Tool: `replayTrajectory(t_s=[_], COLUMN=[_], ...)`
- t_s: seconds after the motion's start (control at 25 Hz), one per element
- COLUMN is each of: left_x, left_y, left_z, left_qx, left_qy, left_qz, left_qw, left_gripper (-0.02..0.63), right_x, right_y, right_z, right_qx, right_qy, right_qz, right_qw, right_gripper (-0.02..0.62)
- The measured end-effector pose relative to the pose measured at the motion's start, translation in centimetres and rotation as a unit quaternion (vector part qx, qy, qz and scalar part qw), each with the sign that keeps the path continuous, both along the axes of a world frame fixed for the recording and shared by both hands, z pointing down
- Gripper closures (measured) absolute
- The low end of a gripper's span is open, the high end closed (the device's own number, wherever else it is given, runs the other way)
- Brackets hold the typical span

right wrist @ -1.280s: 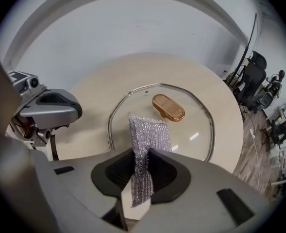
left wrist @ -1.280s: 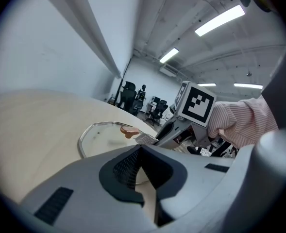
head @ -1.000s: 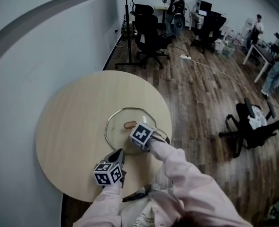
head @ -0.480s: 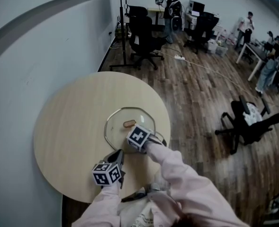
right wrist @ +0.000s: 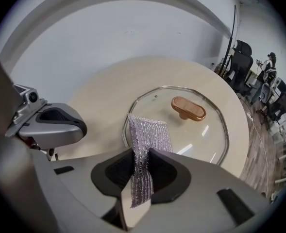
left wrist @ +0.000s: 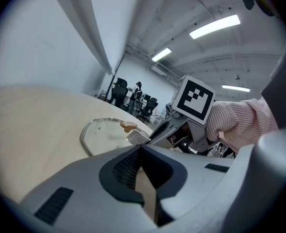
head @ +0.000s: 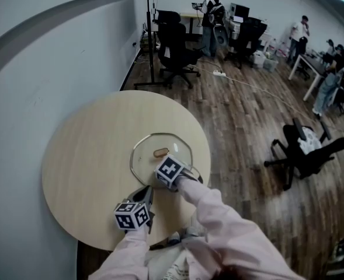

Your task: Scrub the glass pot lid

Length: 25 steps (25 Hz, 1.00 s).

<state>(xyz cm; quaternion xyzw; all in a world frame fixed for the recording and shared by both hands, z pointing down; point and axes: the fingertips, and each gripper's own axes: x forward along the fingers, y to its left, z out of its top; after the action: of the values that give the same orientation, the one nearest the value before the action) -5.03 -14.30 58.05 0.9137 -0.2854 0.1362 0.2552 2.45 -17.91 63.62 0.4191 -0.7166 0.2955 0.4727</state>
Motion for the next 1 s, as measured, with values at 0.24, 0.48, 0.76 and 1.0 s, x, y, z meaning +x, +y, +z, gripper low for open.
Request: replayTrajectory(t_s=[0.24,0.48,0.76,1.0], left_x=[0.0,0.0,0.1,-0.1], left_y=[-0.1,0.3,0.3,0.1], left_z=[-0.4,-1.2,-1.4,-1.6], left_qx=[0.002,0.008,0.009,0.012], left_qy=[0.006,0.015,0.014,0.021], left_qz=[0.002,-0.001,-0.008,-0.017], left_qw=[1.0000,0.9998,0.9998,0.9996], left_gripper=[0.609,0.609,0.609,0.609], right_x=[-1.8,-2.9,-2.9,-3.9], right_y=[0.4,0.8,1.1,2.1], right_z=[-0.4,-1.3,-3.1,-3.8], right_qx=[-0.015,-0.010,0.021,0.066], right_qy=[-0.056,-0.146,-0.228,-0.311], right_qz=[0.020,0.057,0.083,0.102], right_qw=[0.998,0.988,0.970,0.943], right_gripper=[0.499,0.499,0.502,0.503])
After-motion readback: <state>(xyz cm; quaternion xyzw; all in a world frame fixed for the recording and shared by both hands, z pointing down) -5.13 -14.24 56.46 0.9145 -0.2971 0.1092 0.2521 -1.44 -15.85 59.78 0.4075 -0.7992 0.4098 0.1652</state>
